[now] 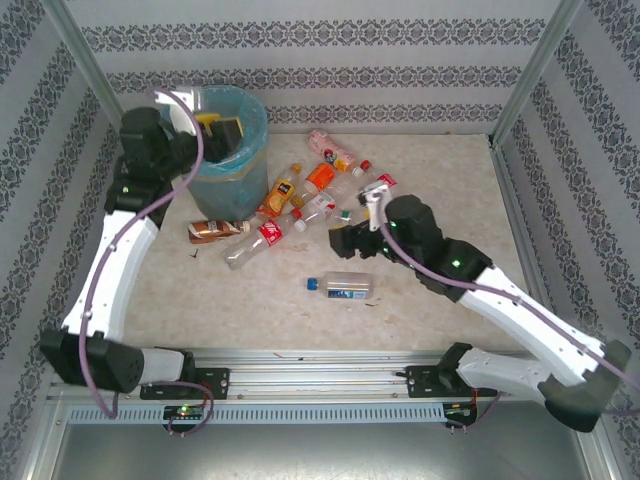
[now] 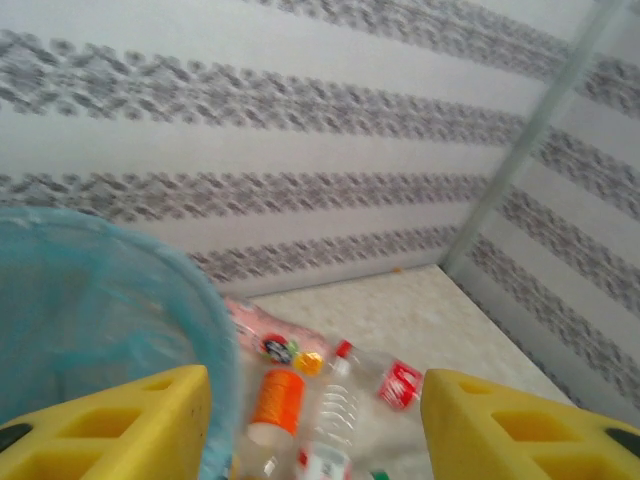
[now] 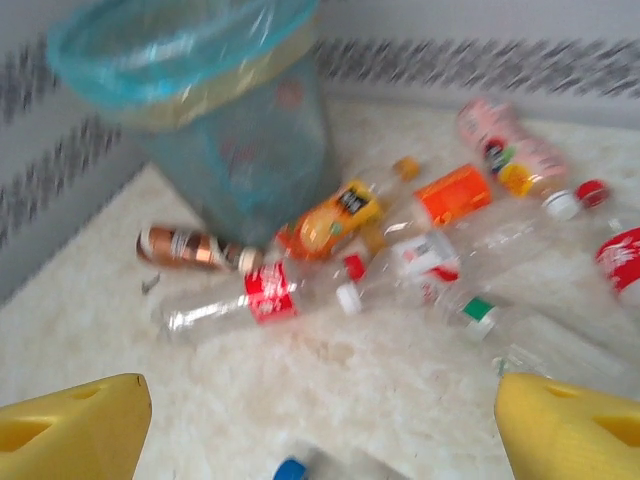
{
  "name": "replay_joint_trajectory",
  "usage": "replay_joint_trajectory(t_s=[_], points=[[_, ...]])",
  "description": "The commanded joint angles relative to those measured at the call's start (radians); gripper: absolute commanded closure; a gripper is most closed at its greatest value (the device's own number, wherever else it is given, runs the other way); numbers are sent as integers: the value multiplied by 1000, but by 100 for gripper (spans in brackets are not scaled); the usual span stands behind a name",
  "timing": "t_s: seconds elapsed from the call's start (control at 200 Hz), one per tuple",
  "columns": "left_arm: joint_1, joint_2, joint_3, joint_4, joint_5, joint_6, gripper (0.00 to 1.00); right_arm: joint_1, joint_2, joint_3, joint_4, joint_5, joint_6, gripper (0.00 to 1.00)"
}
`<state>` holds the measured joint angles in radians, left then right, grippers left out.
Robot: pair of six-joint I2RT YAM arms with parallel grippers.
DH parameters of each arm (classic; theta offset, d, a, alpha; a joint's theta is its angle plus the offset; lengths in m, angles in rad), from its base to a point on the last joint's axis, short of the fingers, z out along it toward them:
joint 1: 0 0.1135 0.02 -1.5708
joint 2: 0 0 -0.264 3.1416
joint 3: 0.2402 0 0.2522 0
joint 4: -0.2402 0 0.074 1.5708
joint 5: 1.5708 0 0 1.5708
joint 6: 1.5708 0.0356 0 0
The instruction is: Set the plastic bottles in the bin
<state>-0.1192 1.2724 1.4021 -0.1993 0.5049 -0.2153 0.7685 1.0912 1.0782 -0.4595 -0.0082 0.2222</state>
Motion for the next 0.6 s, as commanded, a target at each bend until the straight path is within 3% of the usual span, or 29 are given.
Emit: replay_joint_trajectory(t_s=[0.0,0.065,0.21,0.36,0.445,0.6], points=[[-70,-113,-161,9,84,90,41,6,70,34,-186,-227,-256,10],[-104,-182,-288,69,140,119,41,10,95,15,-204,-229,-330,7],[-165,-284,-511,133,208,142,41,-23,106,-61,-112,-89,-374,6],[-215,-302,-645,158,195,185,40,-183,186,-35,-84,-80,-360,7],[-220,-299,-671,157,157,189,38,-299,274,52,-135,-10,-313,6],[-221,-312,-680,134,82,222,34,-504,421,147,-99,-24,-232,5]])
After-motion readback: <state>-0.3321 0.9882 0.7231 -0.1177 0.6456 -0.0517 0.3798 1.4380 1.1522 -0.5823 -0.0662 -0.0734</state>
